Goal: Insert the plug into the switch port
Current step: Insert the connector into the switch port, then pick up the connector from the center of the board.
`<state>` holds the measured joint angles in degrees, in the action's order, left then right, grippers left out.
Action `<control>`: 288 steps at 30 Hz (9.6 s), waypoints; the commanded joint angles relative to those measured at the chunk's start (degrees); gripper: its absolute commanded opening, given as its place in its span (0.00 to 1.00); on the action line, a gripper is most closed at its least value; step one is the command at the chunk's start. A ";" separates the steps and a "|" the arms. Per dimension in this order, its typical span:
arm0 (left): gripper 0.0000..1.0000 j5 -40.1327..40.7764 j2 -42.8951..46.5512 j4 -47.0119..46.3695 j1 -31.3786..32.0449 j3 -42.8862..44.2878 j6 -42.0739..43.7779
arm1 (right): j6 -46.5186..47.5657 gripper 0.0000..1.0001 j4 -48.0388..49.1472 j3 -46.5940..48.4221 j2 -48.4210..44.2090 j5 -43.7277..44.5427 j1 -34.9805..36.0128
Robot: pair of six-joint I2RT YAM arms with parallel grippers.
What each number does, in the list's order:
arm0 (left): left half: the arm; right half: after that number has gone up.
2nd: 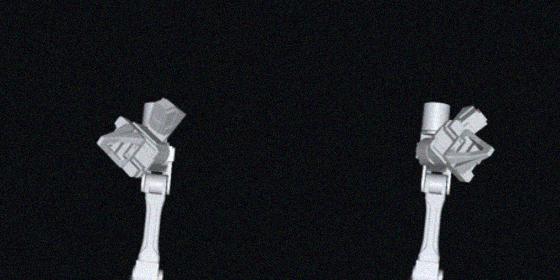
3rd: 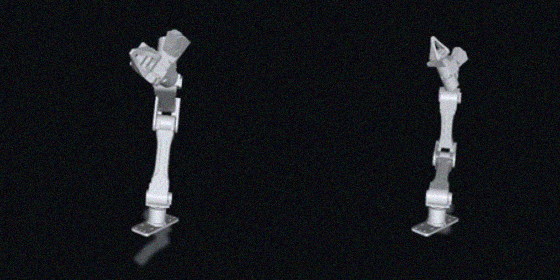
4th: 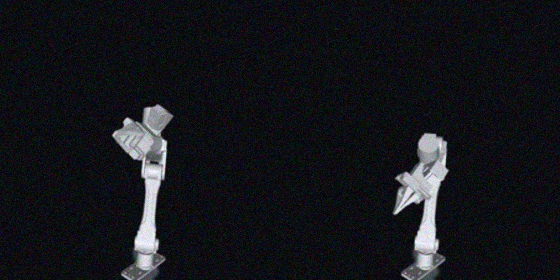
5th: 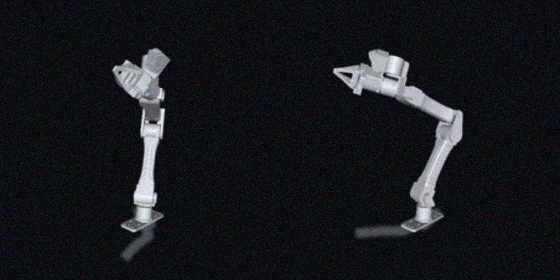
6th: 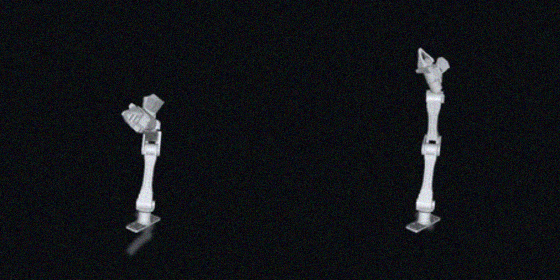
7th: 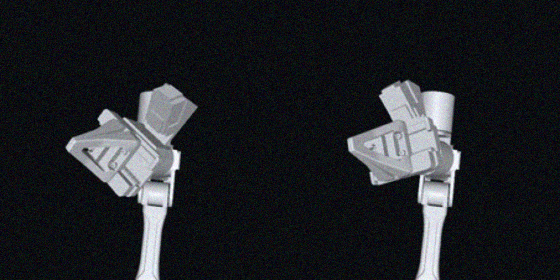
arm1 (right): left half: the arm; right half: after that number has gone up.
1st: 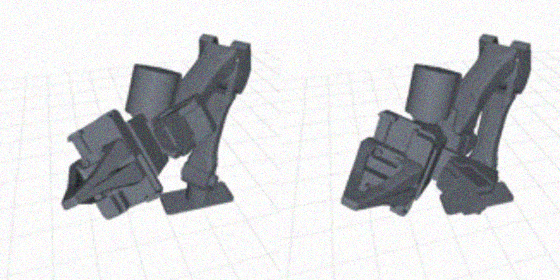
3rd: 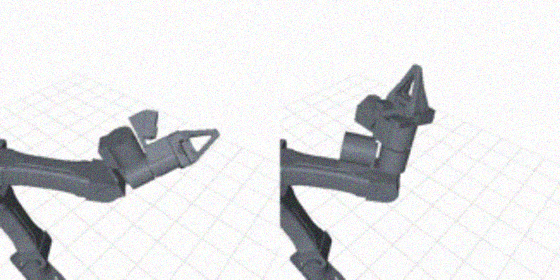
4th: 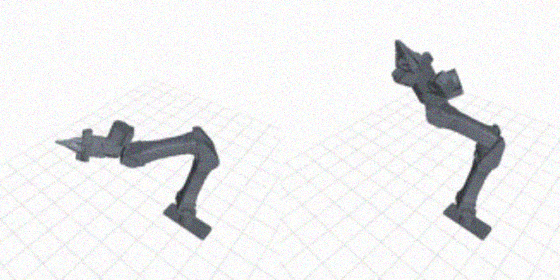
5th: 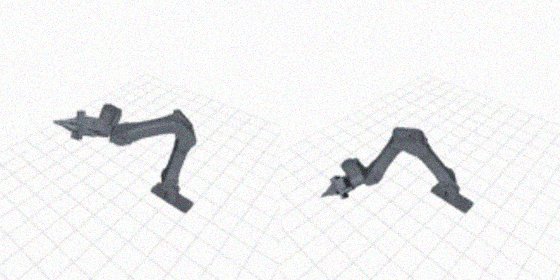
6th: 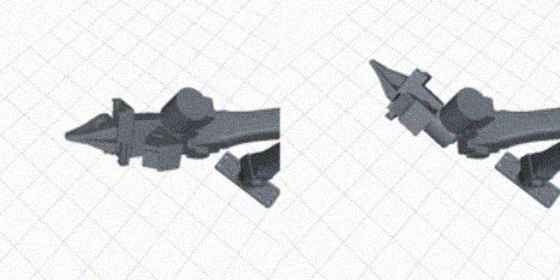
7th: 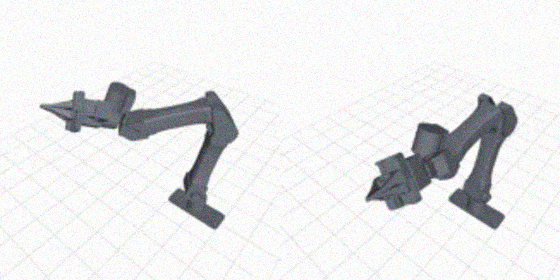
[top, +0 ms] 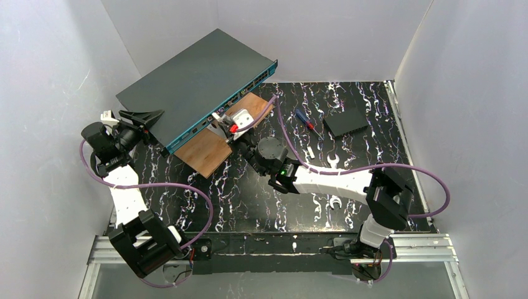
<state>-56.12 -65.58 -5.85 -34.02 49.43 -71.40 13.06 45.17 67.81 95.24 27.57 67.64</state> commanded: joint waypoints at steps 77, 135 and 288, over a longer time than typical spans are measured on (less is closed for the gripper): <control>0.00 -0.66 -0.87 4.06 2.49 -2.32 6.49 | -6.39 0.01 4.95 5.42 1.91 -6.28 -4.09; 0.00 -0.66 -0.70 4.07 3.00 -2.44 6.70 | 3.59 0.01 15.28 -2.16 4.93 -15.87 -6.10; 0.98 49.71 10.24 72.26 5.57 30.50 33.83 | -20.28 0.99 -43.79 -22.30 -40.92 12.38 -7.78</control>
<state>-14.09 -55.40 56.34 -30.65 76.49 -42.46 -1.83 9.65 42.57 54.26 39.07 59.99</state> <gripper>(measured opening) 0.981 0.985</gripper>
